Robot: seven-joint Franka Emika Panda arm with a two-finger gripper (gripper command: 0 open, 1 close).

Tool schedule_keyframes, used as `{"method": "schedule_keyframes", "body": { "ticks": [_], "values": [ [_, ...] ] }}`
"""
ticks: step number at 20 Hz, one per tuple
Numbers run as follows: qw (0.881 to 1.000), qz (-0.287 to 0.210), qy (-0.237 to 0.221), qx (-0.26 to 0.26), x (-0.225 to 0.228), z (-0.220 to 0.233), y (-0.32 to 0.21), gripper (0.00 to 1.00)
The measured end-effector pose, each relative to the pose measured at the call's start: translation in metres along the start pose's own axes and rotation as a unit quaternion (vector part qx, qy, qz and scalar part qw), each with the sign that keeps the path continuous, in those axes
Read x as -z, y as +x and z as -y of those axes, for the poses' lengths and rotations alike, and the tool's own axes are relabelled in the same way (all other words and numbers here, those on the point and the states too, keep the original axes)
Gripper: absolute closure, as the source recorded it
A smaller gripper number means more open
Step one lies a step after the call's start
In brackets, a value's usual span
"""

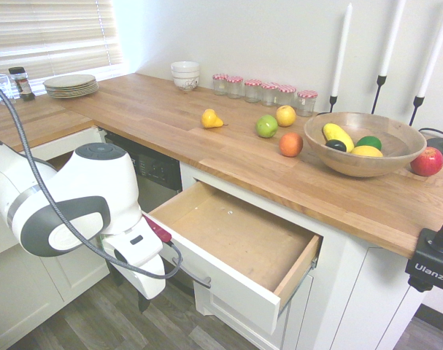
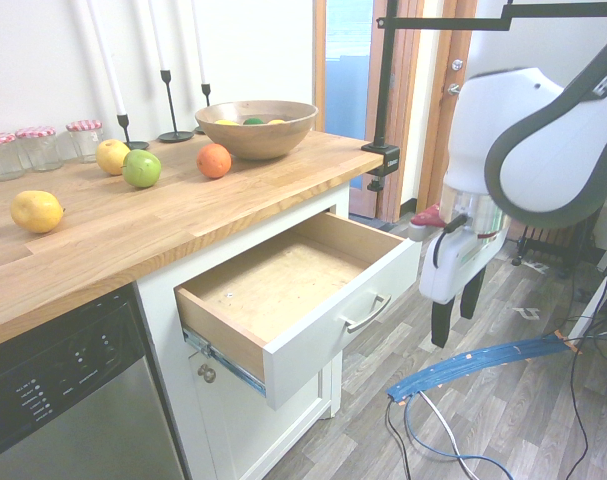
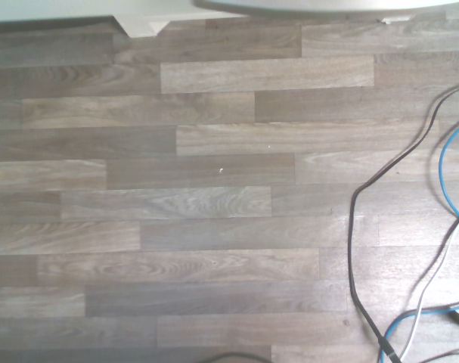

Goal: Close the drawer

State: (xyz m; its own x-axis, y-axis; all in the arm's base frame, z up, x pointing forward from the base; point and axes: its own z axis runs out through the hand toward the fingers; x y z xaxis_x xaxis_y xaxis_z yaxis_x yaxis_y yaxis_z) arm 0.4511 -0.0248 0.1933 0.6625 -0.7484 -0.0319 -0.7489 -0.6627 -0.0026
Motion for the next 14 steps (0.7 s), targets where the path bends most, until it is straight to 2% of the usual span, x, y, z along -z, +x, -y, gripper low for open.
{"method": "schedule_keyframes", "body": {
  "ticks": [7,14],
  "values": [
    [1.0,0.005,0.011,0.011,-0.051,0.008,0.021,0.0],
    [0.999,-0.026,0.027,0.032,-0.086,0.015,0.042,0.0]
  ]
}}
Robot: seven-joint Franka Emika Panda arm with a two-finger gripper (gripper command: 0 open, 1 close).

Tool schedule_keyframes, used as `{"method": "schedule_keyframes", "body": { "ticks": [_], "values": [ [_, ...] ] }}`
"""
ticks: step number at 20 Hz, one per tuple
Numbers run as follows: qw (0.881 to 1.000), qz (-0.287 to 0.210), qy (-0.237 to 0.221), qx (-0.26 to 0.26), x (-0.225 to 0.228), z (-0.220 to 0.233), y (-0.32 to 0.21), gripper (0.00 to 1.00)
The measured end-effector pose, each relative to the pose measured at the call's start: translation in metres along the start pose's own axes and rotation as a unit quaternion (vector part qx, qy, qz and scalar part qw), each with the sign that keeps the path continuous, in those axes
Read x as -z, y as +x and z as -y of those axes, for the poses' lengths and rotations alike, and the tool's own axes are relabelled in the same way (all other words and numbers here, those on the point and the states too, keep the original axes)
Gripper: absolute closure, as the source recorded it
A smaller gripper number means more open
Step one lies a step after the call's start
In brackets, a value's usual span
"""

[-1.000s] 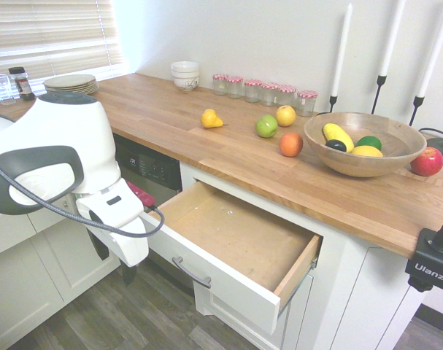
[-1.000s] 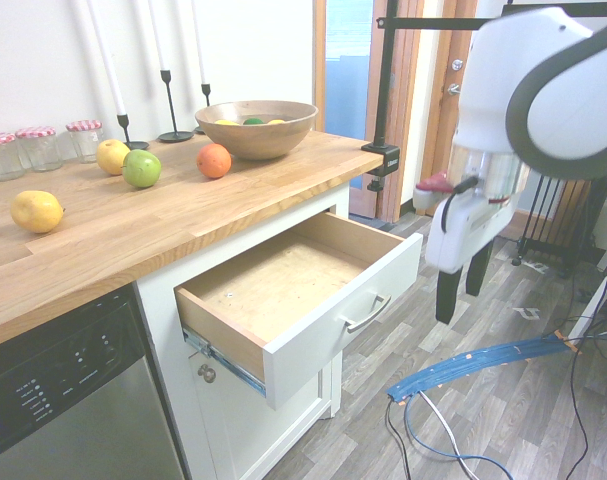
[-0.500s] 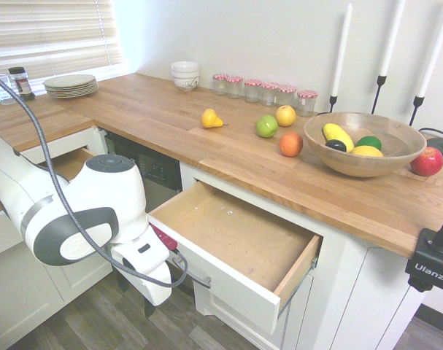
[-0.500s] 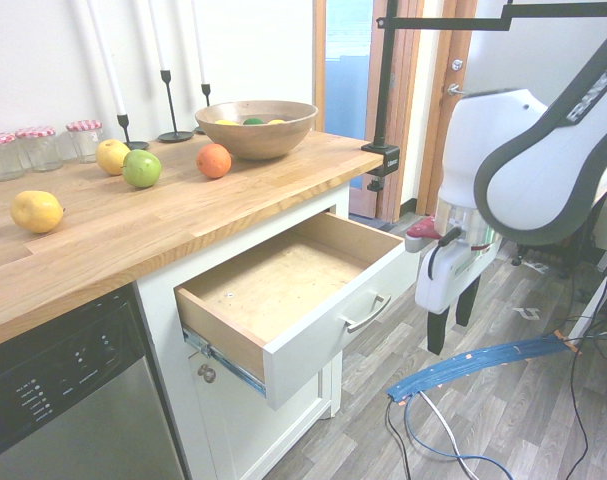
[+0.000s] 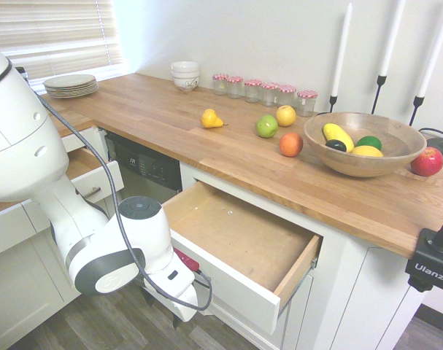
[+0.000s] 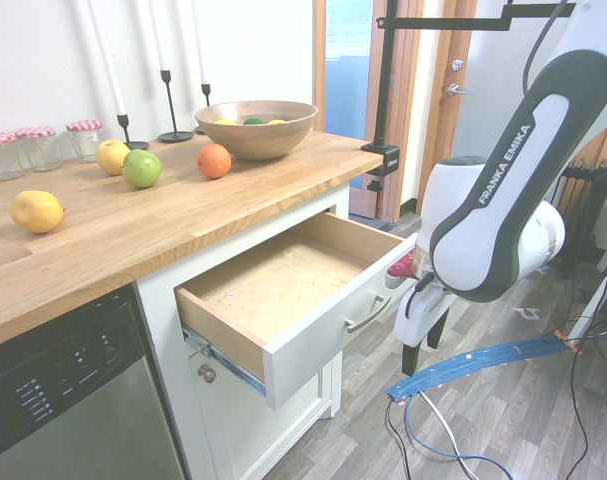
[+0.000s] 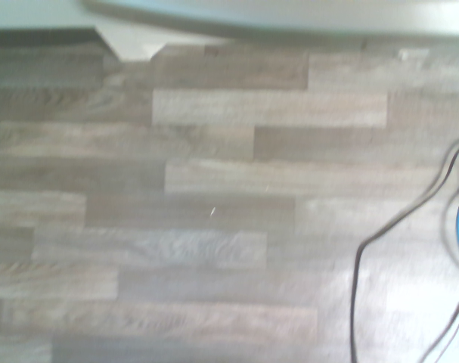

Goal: Close the drawer

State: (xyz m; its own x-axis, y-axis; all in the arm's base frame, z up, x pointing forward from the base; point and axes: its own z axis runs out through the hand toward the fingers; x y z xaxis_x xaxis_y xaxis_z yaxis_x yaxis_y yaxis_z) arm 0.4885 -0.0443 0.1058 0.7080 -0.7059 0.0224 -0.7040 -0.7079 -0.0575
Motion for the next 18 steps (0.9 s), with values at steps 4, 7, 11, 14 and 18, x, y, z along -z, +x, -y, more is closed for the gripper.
{"method": "schedule_keyframes", "body": {
  "ticks": [4,7,11,14,18],
  "values": [
    [1.0,-0.006,0.007,0.005,-0.004,0.004,0.016,0.0],
    [1.0,-0.01,0.011,0.007,-0.003,0.005,0.024,1.0],
    [1.0,-0.011,0.016,0.009,-0.003,0.007,0.026,1.0],
    [1.0,-0.012,0.018,0.01,-0.002,0.009,0.025,1.0],
    [1.0,-0.014,0.02,0.01,-0.001,0.012,0.025,1.0]
  ]
}}
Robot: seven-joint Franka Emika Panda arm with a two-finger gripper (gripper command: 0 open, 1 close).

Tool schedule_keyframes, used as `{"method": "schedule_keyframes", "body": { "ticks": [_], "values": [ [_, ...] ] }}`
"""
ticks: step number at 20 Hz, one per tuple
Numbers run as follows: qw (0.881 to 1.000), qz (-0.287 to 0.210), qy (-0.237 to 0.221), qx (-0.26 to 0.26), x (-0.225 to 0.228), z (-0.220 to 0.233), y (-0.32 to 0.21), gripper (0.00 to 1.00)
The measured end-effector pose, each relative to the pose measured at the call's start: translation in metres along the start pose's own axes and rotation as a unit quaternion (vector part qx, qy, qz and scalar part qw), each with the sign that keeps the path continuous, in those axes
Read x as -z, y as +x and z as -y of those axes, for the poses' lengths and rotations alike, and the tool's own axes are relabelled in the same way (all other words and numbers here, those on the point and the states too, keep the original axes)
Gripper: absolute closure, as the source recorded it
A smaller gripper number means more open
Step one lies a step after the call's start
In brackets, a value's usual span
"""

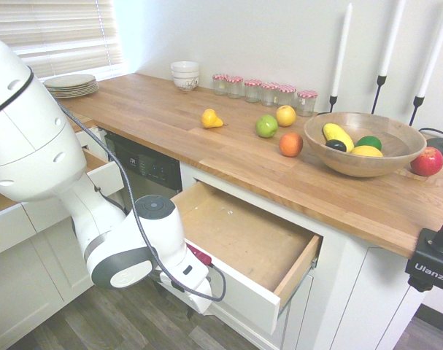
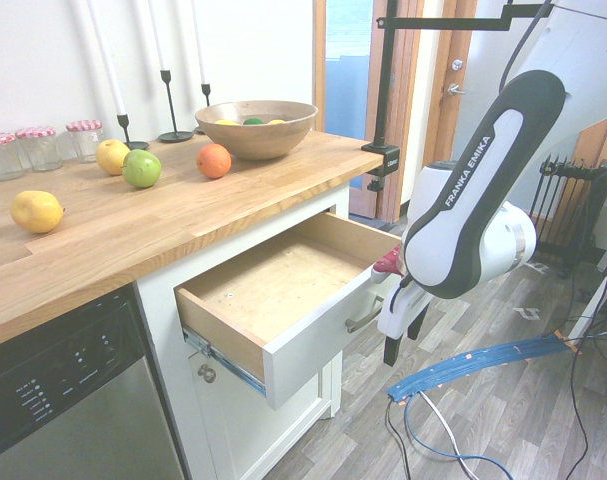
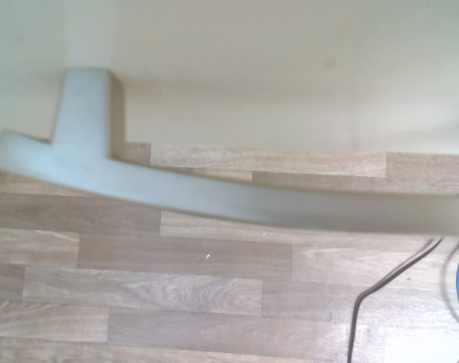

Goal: Close the drawer

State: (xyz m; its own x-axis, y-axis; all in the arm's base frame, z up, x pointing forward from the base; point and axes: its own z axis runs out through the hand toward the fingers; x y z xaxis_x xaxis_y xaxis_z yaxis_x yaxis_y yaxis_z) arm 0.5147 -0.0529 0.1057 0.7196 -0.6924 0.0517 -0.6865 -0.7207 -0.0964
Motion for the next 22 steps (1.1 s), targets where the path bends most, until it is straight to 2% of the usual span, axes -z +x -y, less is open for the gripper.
{"method": "schedule_keyframes", "body": {
  "ticks": [22],
  "values": [
    [1.0,-0.008,0.006,-0.004,0.0059,0.004,0.0072,1.0]
  ]
}}
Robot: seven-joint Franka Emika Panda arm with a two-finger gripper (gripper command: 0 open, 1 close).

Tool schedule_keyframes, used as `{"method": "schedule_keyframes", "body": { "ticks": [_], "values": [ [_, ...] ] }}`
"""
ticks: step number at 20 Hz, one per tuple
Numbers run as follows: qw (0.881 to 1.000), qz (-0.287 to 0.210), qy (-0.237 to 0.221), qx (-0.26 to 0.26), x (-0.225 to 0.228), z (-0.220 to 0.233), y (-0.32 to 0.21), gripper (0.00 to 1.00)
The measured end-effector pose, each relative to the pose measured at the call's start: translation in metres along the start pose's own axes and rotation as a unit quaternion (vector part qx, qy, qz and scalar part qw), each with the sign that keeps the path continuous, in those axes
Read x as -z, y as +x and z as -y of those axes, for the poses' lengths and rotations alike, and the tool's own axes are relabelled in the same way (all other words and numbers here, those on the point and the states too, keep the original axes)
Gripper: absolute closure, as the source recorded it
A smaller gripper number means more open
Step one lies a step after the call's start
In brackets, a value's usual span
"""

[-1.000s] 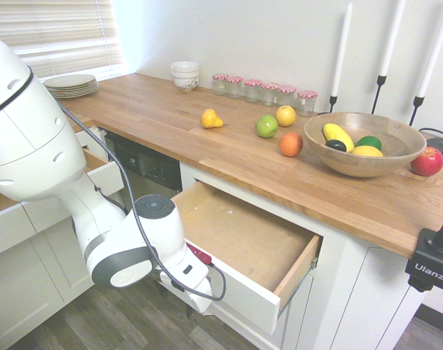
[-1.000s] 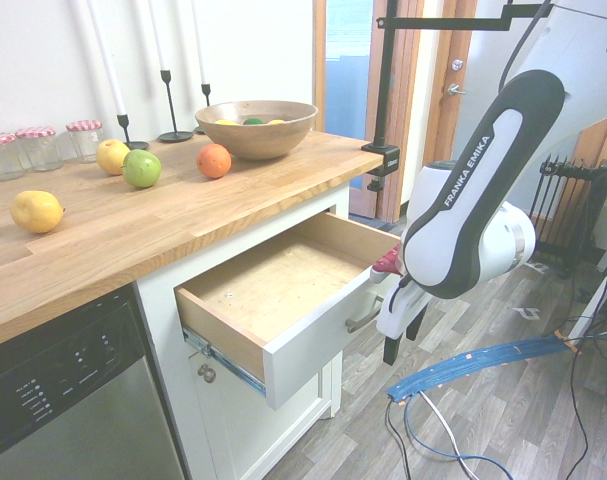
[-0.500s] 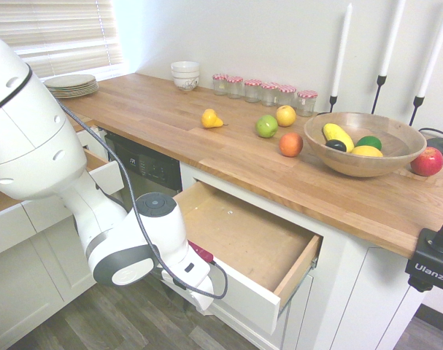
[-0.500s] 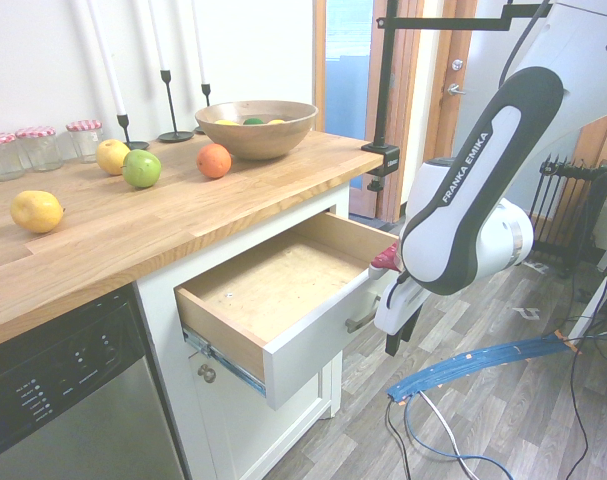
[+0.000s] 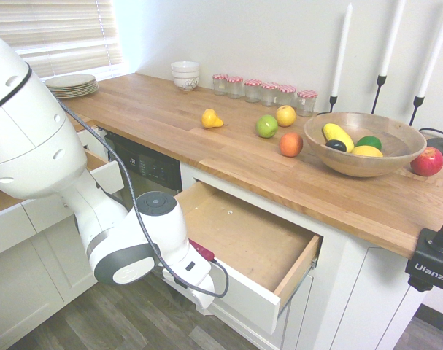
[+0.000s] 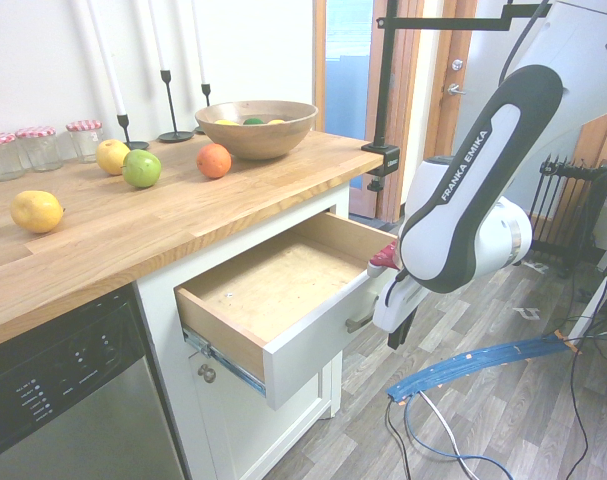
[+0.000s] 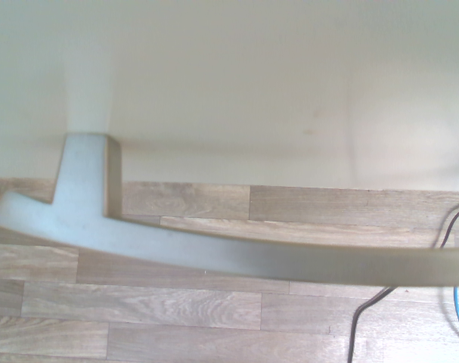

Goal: Close the drawer

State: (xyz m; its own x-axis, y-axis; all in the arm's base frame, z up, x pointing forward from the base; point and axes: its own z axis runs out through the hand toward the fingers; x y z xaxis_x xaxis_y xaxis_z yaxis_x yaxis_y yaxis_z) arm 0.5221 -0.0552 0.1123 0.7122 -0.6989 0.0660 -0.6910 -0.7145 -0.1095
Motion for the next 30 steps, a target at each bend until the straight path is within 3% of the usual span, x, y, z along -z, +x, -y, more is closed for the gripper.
{"method": "schedule_keyframes", "body": {
  "ticks": [18,30],
  "values": [
    [1.0,-0.015,0.017,-0.005,0.006,0.022,0.026,1.0],
    [1.0,-0.014,0.015,-0.008,-0.002,0.06,0.079,1.0]
  ]
}}
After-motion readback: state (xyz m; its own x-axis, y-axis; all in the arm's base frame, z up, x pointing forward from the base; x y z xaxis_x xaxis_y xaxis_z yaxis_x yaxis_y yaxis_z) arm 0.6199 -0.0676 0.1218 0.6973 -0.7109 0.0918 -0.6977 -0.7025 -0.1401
